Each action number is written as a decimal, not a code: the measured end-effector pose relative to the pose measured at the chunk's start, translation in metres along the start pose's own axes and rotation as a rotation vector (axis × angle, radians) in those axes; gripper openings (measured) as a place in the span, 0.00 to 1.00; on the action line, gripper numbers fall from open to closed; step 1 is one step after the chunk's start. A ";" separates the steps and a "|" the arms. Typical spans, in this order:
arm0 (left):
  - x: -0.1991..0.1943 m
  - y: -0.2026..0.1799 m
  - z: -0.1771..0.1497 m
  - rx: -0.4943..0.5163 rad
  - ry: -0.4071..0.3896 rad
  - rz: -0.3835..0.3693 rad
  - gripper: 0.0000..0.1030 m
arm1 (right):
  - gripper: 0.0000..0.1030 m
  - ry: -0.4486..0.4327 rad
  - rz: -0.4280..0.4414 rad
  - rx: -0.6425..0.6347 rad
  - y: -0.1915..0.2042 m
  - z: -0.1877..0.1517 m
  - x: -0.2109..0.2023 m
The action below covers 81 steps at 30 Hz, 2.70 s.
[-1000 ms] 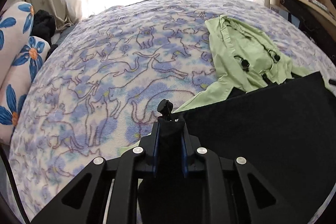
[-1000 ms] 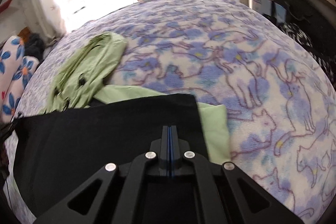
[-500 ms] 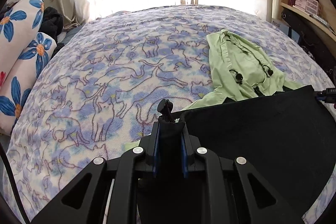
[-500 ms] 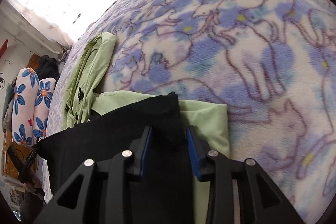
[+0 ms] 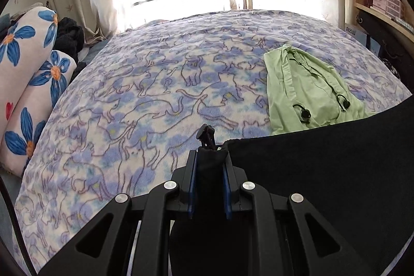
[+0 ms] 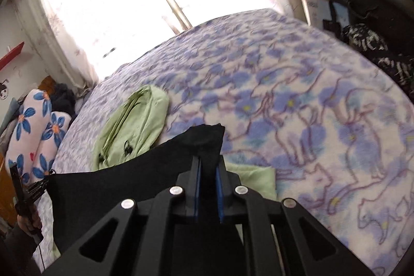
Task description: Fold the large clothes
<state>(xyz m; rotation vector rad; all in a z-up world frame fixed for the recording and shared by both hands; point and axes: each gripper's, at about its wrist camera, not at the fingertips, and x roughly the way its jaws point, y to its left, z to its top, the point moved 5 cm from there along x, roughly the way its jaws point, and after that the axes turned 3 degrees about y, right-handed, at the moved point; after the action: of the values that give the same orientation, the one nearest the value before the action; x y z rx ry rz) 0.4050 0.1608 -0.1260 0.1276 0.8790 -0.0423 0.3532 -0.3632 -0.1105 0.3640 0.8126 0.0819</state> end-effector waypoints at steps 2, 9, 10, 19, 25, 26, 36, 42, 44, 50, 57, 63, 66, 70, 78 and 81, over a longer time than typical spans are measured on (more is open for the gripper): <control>0.016 -0.003 0.004 -0.009 0.014 0.009 0.14 | 0.09 -0.005 -0.062 -0.020 0.000 0.005 0.011; 0.093 -0.010 -0.026 -0.011 0.164 0.101 0.18 | 0.12 0.143 -0.266 -0.022 -0.018 -0.014 0.098; 0.095 -0.013 -0.027 0.002 0.158 0.114 0.20 | 0.13 0.162 -0.296 -0.010 -0.021 -0.020 0.107; 0.030 -0.008 -0.033 -0.044 0.065 0.140 0.42 | 0.24 0.029 -0.318 -0.003 0.011 -0.024 0.031; -0.041 -0.069 -0.076 -0.068 0.015 -0.007 0.43 | 0.28 0.083 -0.083 -0.073 0.101 -0.082 0.003; -0.045 -0.078 -0.087 -0.085 0.026 -0.032 0.43 | 0.28 0.119 -0.041 -0.104 0.120 -0.100 0.006; -0.059 -0.028 -0.179 -0.235 0.131 0.064 0.42 | 0.21 0.193 -0.289 -0.209 0.081 -0.172 -0.005; -0.092 -0.017 -0.185 -0.277 0.148 0.056 0.52 | 0.24 0.184 -0.202 0.118 0.002 -0.157 -0.062; -0.111 -0.020 -0.191 -0.311 0.136 0.024 0.61 | 0.33 0.134 -0.173 0.165 -0.002 -0.159 -0.085; -0.130 -0.016 -0.221 -0.476 0.154 -0.087 0.76 | 0.59 0.133 -0.096 0.306 -0.020 -0.188 -0.106; -0.092 -0.011 -0.245 -0.647 0.222 -0.234 0.76 | 0.59 0.126 -0.028 0.400 -0.032 -0.199 -0.070; -0.065 0.002 -0.228 -0.755 0.159 -0.241 0.64 | 0.11 0.123 -0.053 0.391 -0.027 -0.186 -0.044; -0.058 0.011 -0.225 -0.804 0.155 -0.242 0.24 | 0.07 0.089 -0.029 0.400 -0.023 -0.190 -0.054; -0.067 0.015 -0.220 -0.814 0.137 -0.257 0.13 | 0.07 0.043 -0.035 0.368 -0.010 -0.193 -0.078; -0.104 0.016 -0.213 -0.729 0.095 -0.232 0.10 | 0.06 0.032 -0.047 0.334 0.011 -0.198 -0.113; -0.099 0.013 -0.224 -0.684 0.121 -0.203 0.10 | 0.07 0.052 -0.093 0.299 0.009 -0.200 -0.108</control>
<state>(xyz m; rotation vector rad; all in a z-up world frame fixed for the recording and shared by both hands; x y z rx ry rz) 0.1722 0.2007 -0.1900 -0.6041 0.9821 0.0784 0.1351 -0.3198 -0.1585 0.6069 0.8940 -0.1194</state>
